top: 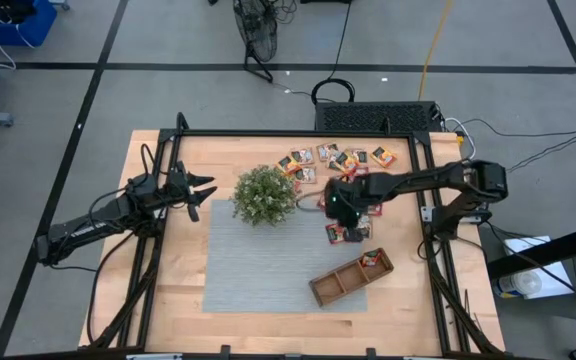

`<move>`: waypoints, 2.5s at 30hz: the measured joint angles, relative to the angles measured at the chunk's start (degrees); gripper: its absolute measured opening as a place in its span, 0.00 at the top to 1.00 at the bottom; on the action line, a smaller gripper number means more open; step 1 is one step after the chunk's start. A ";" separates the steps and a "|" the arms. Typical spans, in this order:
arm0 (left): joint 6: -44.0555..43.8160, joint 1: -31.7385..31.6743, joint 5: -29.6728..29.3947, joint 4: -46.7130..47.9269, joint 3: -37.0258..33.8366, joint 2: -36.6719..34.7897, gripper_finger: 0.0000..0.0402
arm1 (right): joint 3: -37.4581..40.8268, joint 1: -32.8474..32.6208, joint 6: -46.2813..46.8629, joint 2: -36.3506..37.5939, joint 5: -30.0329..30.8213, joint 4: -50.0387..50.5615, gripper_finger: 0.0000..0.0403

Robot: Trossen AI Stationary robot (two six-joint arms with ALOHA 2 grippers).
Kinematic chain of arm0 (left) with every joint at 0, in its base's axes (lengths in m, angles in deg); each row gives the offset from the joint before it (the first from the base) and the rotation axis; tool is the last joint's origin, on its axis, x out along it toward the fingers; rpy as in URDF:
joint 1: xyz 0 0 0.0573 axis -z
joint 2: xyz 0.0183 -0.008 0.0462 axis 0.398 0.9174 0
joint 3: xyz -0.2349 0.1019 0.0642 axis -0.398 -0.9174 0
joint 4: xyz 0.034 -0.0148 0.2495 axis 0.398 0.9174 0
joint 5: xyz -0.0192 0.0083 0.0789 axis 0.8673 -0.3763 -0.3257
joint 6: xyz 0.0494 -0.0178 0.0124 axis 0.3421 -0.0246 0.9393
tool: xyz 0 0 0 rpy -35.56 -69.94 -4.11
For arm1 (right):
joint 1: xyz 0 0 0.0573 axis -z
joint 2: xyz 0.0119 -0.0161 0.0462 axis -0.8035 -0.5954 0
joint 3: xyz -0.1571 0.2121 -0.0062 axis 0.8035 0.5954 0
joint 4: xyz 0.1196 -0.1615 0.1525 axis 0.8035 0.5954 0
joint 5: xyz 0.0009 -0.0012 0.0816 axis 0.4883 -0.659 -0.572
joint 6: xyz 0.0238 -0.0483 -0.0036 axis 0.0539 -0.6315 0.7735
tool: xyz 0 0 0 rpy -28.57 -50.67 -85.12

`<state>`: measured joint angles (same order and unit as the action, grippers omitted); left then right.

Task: Pick & Place Tea
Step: Put the strawberry tea sachet into the brown organizer

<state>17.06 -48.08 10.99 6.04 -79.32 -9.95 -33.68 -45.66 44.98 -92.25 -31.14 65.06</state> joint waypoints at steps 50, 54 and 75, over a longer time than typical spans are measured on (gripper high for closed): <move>0.00 0.01 0.01 -0.02 0.00 -0.02 0.63 | 0.04 -5.30 7.44 -4.66 8.46 5.05 0.40; 0.00 0.01 0.01 -0.02 0.00 -0.01 0.63 | 0.04 -5.30 7.44 -5.38 8.44 5.01 0.40; 0.00 0.00 0.02 -0.02 0.00 0.00 0.63 | 1.16 -5.26 4.93 -5.44 8.70 4.16 0.64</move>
<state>17.06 -48.08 11.01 6.02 -79.32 -9.95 -32.52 -50.92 49.91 -97.69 -22.43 69.22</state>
